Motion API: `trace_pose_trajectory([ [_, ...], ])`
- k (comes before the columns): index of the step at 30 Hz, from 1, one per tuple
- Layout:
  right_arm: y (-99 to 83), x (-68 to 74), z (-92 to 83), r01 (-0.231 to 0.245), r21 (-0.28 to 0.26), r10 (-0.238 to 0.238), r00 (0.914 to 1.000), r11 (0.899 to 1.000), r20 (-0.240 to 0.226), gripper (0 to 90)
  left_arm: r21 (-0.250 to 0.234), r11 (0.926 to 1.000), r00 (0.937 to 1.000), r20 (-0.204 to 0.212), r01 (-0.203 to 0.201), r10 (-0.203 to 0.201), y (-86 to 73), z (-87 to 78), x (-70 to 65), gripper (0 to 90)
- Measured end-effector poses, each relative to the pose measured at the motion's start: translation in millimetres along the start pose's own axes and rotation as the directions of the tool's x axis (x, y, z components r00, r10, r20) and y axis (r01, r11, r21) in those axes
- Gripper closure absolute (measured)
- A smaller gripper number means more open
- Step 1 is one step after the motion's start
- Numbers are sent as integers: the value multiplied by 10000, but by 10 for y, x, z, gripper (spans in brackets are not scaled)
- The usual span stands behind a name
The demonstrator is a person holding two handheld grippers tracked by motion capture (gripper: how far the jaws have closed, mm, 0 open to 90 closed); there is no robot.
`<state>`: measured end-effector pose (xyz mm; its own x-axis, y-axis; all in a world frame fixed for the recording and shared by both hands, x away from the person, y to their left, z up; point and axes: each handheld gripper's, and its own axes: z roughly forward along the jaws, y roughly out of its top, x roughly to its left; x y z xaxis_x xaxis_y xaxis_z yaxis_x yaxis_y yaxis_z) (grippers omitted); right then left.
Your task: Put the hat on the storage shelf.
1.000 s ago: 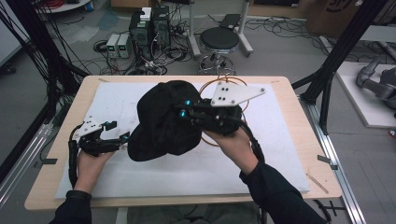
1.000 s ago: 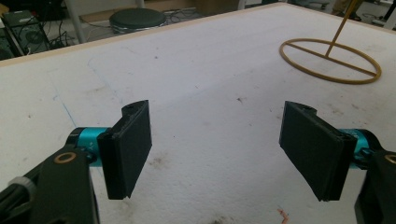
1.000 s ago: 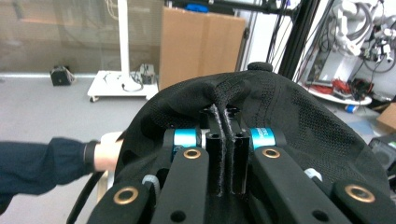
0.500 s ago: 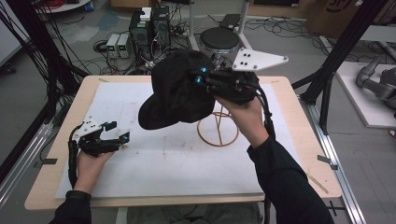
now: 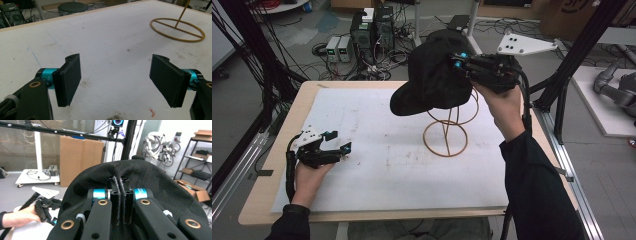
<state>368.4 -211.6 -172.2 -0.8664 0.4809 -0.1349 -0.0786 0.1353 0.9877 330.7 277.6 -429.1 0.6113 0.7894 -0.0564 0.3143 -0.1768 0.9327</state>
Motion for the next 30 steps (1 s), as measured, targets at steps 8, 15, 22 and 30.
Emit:
trace_pose_trajectory([
  [8, -187, -198, -108, -276, 14, 276, 9994, 9996, 219, 895, 33, 10000, 10000, 17, 6, -6, -8, 16, -6, 253],
  [15, -349, -258, -91, -455, 310, 441, 9981, 9985, 430, 895, 70, 10000, 10000, 20, 13, -13, -19, 24, -4, 253],
  [22, -548, -241, -90, -476, 632, 443, 9976, 9969, 527, 895, 90, 9999, 10000, 5, 83, -83, -30, 28, 6, 253],
  [30, -707, -222, -140, -641, 783, 595, 9964, 9949, 603, 894, 125, 9999, 10000, 45, 22, -23, -31, 41, -9, 254],
])
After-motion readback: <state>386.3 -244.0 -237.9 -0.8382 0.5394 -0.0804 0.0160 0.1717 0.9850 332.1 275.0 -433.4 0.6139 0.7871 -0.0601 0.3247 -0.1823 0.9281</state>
